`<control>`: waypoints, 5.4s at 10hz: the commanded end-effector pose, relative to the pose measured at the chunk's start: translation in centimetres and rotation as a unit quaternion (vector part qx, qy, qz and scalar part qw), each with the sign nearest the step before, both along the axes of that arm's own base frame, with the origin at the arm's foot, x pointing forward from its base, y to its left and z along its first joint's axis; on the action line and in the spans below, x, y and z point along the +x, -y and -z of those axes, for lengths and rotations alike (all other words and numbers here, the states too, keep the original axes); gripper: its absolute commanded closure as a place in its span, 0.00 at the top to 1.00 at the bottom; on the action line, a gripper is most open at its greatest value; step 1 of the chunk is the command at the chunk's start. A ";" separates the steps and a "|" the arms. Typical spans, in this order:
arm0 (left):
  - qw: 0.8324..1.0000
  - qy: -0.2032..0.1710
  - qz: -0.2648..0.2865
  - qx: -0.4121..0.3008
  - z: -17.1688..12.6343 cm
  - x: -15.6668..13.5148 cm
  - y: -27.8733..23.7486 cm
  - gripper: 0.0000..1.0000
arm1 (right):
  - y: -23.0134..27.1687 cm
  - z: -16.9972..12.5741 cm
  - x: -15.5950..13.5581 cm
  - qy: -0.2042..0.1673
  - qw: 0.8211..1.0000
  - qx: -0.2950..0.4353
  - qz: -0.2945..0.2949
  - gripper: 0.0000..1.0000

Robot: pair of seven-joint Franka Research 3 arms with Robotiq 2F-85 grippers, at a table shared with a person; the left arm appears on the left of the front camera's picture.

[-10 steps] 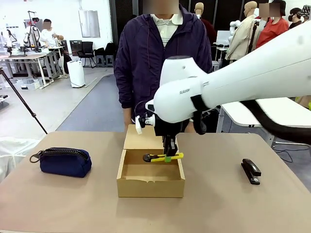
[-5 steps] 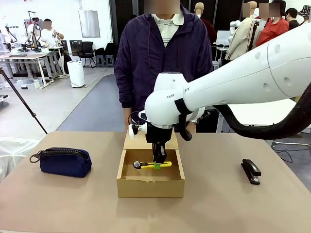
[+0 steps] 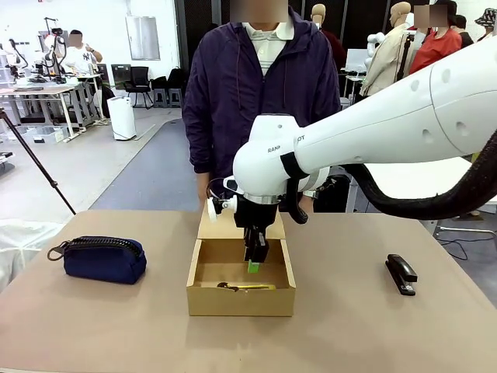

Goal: Pack the items into the box.
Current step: Pick up the item specified by the human and place it in the Mailer Box.

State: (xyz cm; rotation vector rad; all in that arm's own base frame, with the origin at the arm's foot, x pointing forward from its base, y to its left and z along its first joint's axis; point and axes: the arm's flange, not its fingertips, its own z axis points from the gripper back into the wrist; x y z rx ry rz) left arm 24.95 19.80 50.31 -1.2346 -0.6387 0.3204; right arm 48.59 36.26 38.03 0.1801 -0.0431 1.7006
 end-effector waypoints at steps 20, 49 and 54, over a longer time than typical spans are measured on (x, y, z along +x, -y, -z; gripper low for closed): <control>1.000 0.010 0.000 -0.005 -0.1 0.0 0.0 1.00 | 46.6 -14.4 -11.6 -0.172 0.604 0.622 0.468 1.00; 1.000 0.010 0.000 -0.005 -0.1 0.0 0.0 1.00 | 35.6 -11.5 -7.3 0.190 0.665 -0.264 0.673 1.00; 1.000 0.010 0.000 -0.005 -0.1 0.0 0.0 1.00 | 35.9 -9.6 -6.9 0.155 0.725 -0.068 0.667 1.00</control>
